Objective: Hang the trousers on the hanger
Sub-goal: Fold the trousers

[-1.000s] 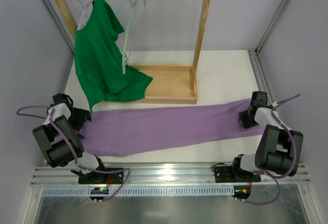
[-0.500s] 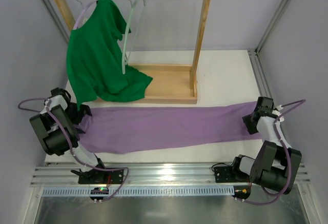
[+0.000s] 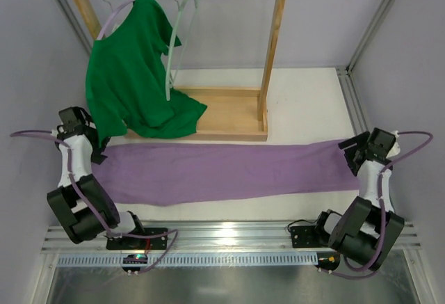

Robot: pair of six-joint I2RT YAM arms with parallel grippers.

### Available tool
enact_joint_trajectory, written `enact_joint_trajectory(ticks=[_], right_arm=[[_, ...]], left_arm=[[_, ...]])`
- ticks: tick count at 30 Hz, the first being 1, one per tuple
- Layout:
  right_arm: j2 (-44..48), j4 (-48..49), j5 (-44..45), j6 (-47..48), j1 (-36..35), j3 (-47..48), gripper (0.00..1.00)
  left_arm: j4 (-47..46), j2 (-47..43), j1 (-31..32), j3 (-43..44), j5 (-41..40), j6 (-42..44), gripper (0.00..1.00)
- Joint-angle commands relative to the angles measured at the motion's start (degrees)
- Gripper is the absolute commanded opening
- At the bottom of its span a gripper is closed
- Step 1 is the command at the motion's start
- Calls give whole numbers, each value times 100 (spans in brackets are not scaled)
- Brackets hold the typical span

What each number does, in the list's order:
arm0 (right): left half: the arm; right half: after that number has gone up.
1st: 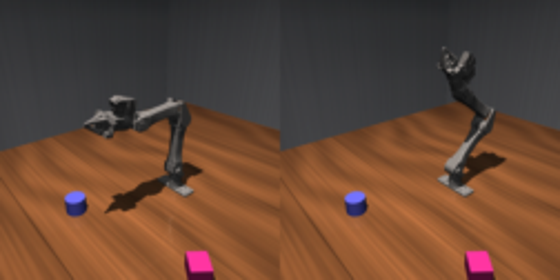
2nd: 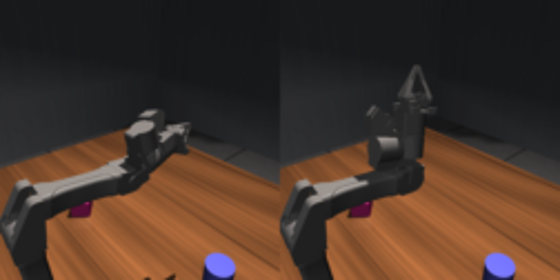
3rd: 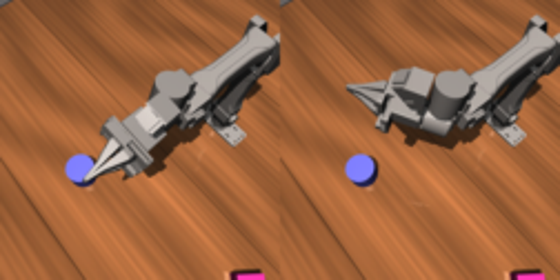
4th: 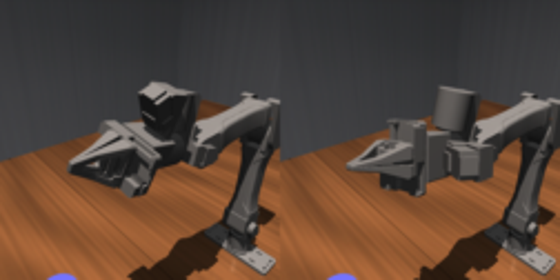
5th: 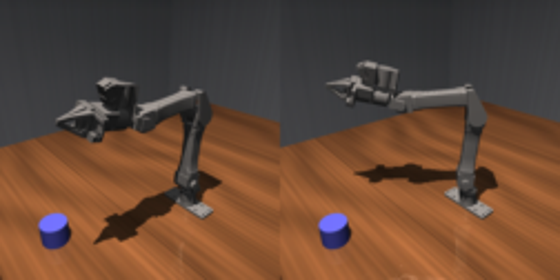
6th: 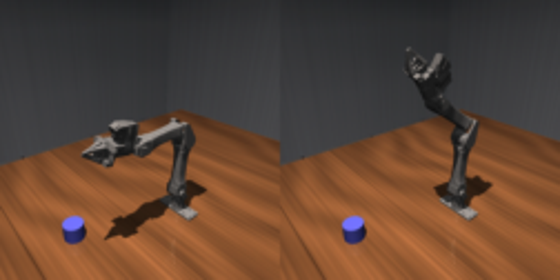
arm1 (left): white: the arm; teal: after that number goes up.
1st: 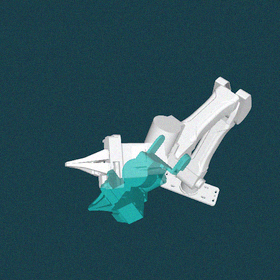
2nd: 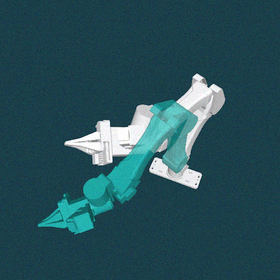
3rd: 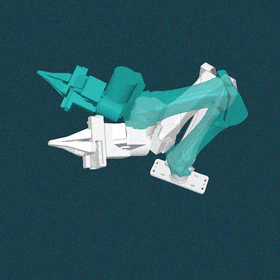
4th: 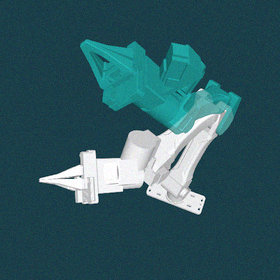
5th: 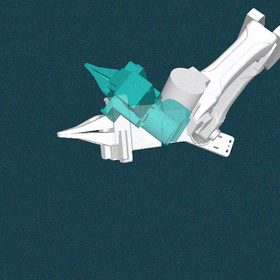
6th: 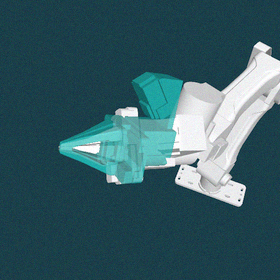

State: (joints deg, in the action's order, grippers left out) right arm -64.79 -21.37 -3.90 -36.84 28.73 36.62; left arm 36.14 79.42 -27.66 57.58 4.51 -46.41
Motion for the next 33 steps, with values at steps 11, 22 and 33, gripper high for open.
enact_joint_trajectory(ticks=[11,22,33], right_arm=[[768,-501,567,-8,1828,-568,85],[-516,440,65,-16,2005,-647,86],[-1228,-289,820,-402,2014,-331,70]], left_arm=[[-114,-1173,251,342,795,1,100],[262,-1780,1790,614,208,203,100],[508,-2097,1896,886,41,256,100]])
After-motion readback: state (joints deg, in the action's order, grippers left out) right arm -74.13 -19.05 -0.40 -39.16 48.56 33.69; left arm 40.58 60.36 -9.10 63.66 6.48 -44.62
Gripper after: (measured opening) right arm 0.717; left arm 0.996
